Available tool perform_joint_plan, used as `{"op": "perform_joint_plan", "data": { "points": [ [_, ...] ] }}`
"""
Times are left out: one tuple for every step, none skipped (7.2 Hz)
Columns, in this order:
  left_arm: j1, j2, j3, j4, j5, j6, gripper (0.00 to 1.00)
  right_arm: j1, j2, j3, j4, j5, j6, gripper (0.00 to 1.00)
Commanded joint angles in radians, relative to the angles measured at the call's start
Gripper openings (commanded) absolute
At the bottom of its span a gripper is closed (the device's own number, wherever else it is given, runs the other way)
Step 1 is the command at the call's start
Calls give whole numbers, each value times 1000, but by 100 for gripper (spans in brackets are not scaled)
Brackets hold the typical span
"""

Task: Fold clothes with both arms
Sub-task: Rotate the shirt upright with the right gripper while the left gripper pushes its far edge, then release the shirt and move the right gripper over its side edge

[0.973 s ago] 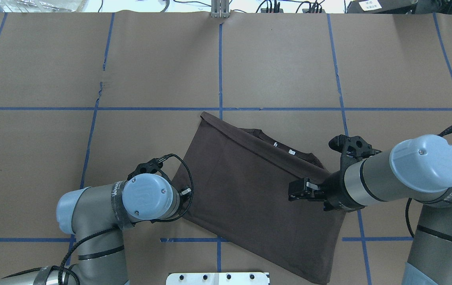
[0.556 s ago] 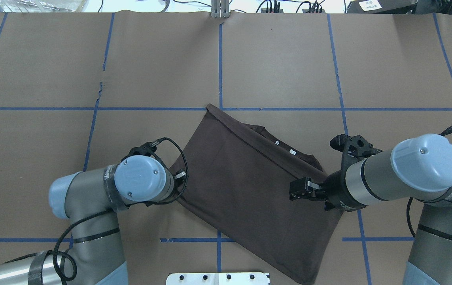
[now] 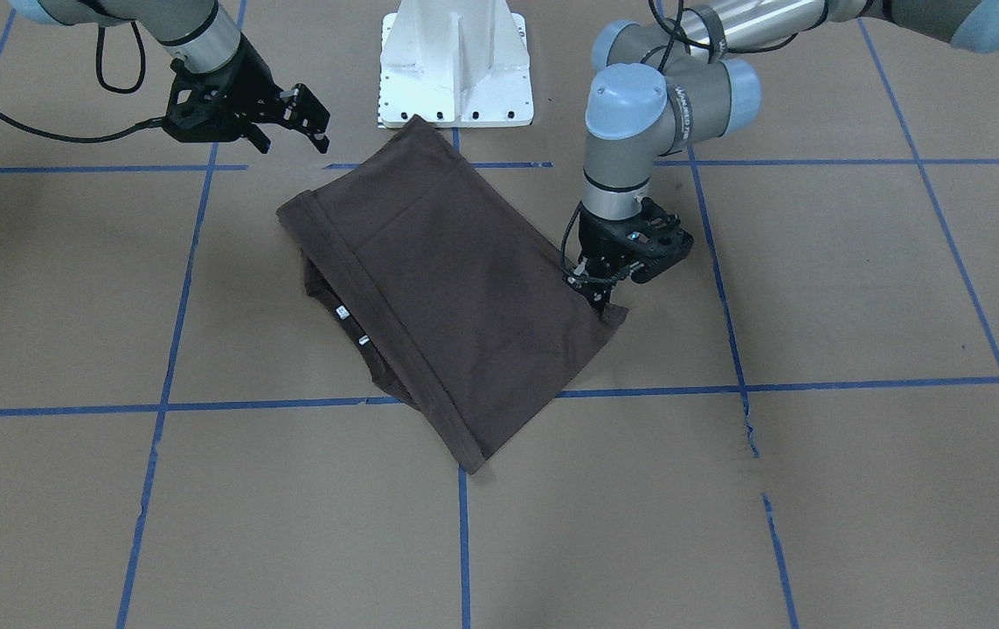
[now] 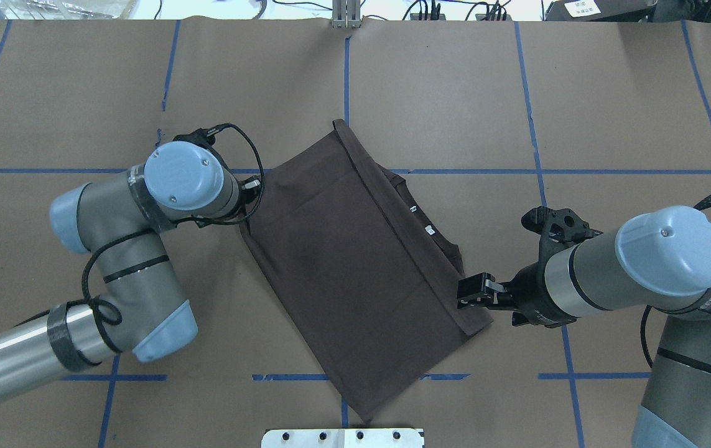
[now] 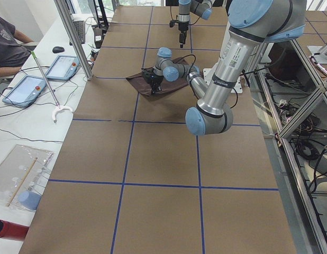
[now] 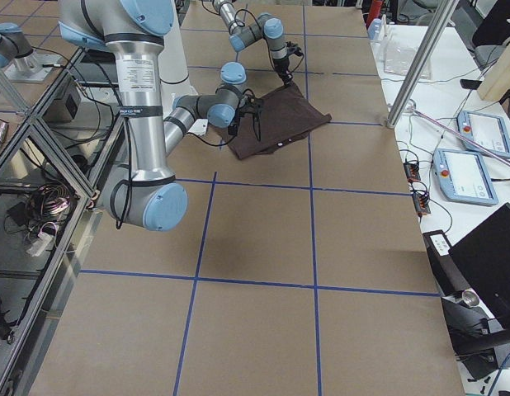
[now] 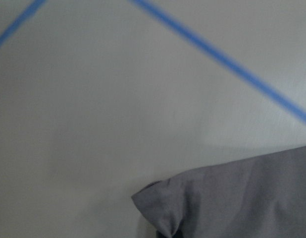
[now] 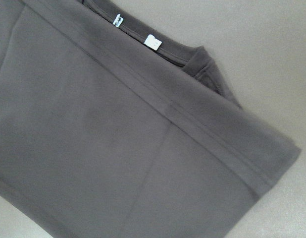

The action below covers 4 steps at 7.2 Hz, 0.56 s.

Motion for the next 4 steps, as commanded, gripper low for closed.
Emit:
{"op": "perform_joint_plan", "data": {
  "points": [
    [-107, -146, 281, -203, 0, 169, 0, 17, 4, -6, 0, 3, 0, 100],
    [-110, -233, 427, -305, 0, 206, 0, 17, 4, -7, 0, 0, 0, 100],
    [-110, -299, 547, -402, 0, 232, 0, 20, 5, -10, 0, 0, 0, 100],
    [-109, -304, 586, -467, 22, 236, 0, 20, 5, -10, 0, -3, 0, 100]
  ]
}}
